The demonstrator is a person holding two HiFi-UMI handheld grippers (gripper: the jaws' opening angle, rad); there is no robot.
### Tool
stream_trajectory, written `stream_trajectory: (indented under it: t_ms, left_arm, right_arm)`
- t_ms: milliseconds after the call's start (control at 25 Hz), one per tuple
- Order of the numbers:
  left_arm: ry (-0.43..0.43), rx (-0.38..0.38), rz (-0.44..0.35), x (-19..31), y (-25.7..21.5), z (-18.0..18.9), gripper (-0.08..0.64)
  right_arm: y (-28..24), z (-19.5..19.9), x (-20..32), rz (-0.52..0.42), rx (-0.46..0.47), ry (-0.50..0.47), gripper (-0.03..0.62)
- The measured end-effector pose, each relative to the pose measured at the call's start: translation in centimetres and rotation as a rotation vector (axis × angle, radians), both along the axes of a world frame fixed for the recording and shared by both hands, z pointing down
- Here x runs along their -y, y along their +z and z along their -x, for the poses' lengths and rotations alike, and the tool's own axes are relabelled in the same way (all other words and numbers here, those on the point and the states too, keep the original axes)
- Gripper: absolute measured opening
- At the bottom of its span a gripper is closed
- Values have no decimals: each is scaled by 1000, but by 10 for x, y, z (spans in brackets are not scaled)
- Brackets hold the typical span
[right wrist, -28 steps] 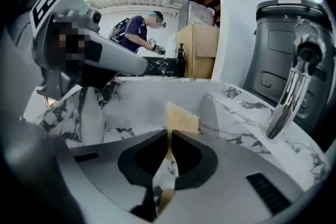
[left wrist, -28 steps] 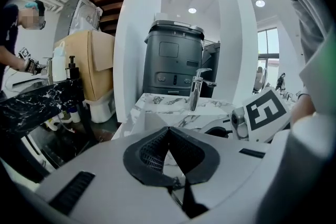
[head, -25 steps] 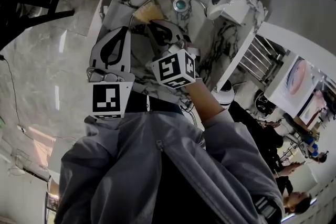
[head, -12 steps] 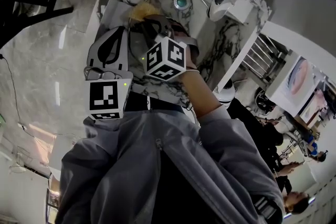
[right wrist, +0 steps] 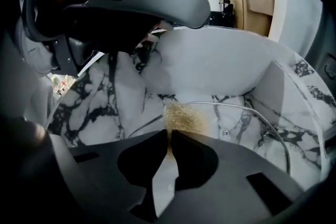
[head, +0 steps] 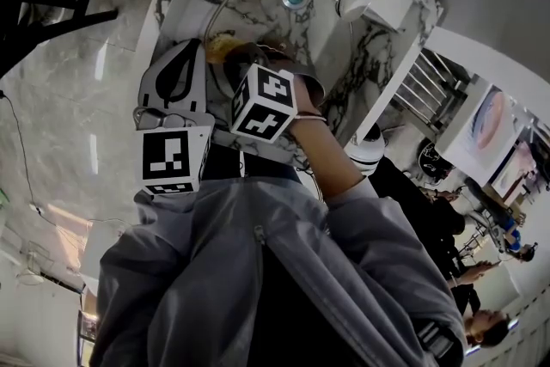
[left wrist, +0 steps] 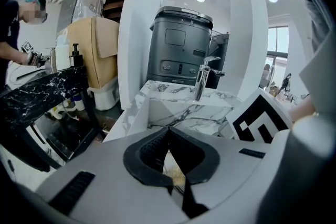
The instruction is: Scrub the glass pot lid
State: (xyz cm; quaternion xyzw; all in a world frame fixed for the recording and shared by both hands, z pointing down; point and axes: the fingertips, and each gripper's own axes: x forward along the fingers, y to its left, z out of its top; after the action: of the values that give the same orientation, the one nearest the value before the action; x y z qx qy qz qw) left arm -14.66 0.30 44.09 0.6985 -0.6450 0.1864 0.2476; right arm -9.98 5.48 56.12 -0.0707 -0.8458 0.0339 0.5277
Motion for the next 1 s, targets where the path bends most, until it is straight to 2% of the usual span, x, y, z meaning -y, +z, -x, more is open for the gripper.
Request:
stream_trajectory:
  t_ms: [440, 760, 880, 1000]
  left_arm:
    - [26, 11, -8, -3, -2, -4, 9]
    - [47, 7, 3, -4, -1, -7, 9]
    - [62, 7, 31, -3, 4, -7, 9]
    - [102, -10, 107, 2, 18, -8, 9]
  right_arm:
    - [8, -42, -63, 157, -102, -115, 41]
    - [9, -52, -73, 210, -106, -108, 41]
    - [7, -51, -71, 204, -95, -98, 41]
    - [7, -51, -71, 202, -92, -89, 41]
